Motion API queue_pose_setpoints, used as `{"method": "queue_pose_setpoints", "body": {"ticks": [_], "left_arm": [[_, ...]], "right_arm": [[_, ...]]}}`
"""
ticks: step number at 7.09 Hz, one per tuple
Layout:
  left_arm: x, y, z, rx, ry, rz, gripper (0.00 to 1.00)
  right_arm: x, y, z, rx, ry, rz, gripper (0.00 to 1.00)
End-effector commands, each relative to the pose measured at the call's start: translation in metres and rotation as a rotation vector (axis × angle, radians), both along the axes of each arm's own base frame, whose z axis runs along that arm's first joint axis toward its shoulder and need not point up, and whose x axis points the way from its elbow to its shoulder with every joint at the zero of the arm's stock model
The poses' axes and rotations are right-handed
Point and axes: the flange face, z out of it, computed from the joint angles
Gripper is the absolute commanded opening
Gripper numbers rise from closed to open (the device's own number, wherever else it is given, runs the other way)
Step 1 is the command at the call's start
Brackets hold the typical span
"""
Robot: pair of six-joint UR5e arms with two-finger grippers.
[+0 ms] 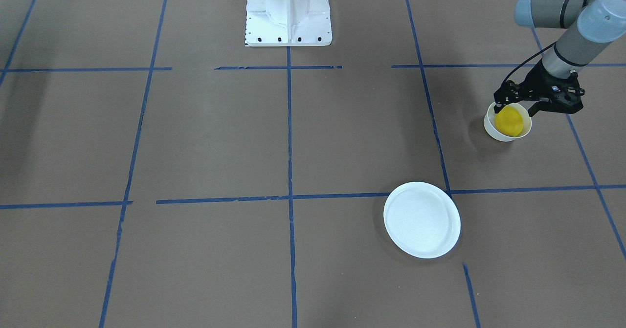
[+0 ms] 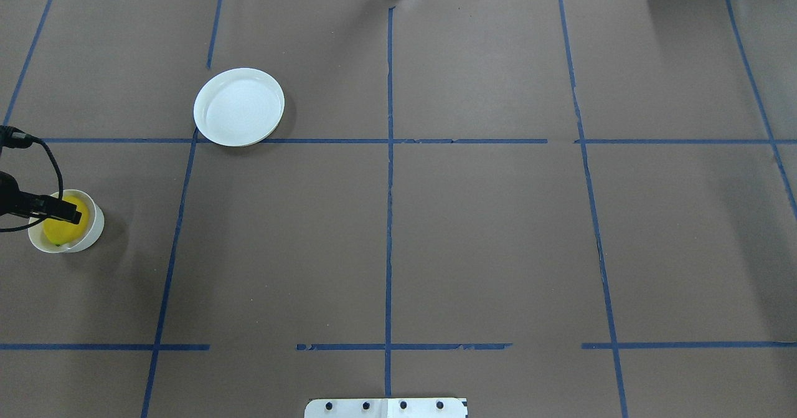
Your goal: Move lemon from plate to bowl
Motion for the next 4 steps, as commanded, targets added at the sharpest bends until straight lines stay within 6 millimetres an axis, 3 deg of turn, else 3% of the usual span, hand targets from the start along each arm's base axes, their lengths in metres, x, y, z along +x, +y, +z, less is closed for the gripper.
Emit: {"method": "queue_pose_setpoints", "body": {"ticks": [1, 3, 4], "left_arm": [[-0.097, -0.023, 0.004, 0.102, -0.119, 0.059, 0.99], [-0.188, -0.025, 0.029, 0.095, -0.202, 0.087, 1.0], [-0.242, -0.007, 0.05, 0.126, -0.224, 0.089, 1.0]], "right_arm": [[0.0, 0.0, 0.0, 0.0, 0.0, 0.0, 1.0], [0.0, 0.0, 0.0, 0.0, 0.0, 0.0, 1.0], [0.0, 0.0, 0.0, 0.0, 0.0, 0.0, 1.0]]}}
